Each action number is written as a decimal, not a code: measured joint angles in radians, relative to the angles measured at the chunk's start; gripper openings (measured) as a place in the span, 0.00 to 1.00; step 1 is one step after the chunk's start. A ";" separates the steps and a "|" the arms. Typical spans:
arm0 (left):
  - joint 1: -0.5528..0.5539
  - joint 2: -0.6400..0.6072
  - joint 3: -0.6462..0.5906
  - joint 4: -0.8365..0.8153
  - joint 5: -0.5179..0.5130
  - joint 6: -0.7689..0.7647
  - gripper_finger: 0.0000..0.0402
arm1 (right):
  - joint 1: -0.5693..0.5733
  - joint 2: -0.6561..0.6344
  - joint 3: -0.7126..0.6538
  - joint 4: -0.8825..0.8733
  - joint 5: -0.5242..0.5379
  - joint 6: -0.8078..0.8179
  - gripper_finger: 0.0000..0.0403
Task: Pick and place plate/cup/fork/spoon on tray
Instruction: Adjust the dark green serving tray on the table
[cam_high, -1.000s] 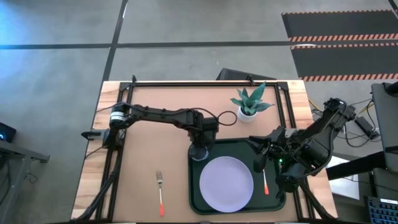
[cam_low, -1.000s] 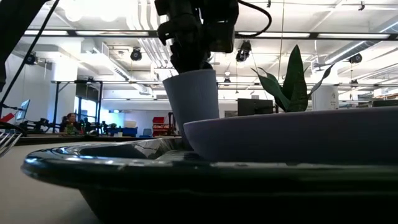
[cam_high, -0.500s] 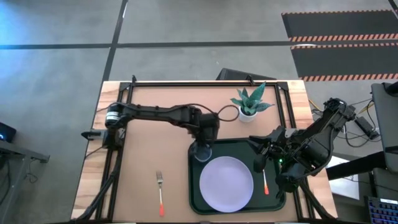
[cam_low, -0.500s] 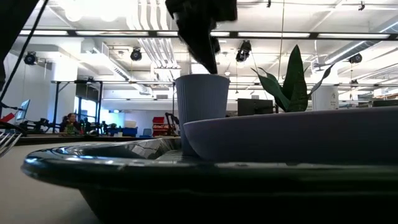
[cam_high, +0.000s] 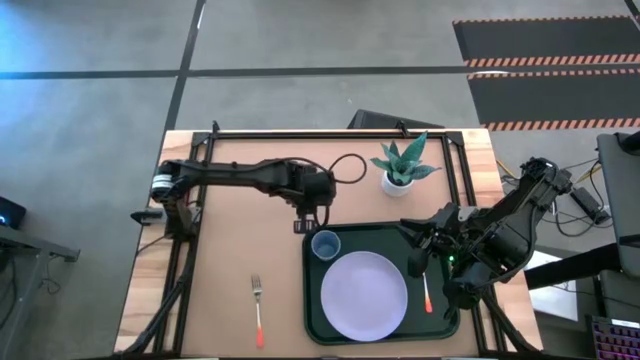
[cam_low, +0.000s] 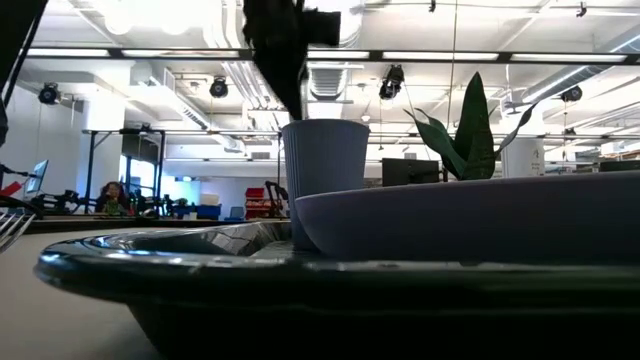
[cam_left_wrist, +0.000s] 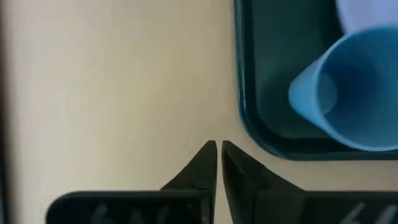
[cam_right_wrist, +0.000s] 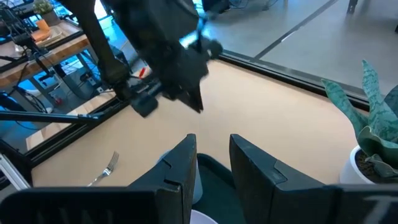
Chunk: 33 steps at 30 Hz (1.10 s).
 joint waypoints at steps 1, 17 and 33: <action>0.005 0.000 -0.038 0.014 0.012 -0.021 0.00 | 0.000 0.000 0.000 0.000 0.000 0.000 0.21; 0.040 -0.005 -0.362 0.333 0.381 -0.185 0.00 | 0.000 0.000 0.000 0.012 -0.001 0.000 0.21; 0.046 0.084 -0.362 0.405 0.411 -0.187 0.00 | 0.000 0.000 0.000 0.015 0.000 -0.010 0.21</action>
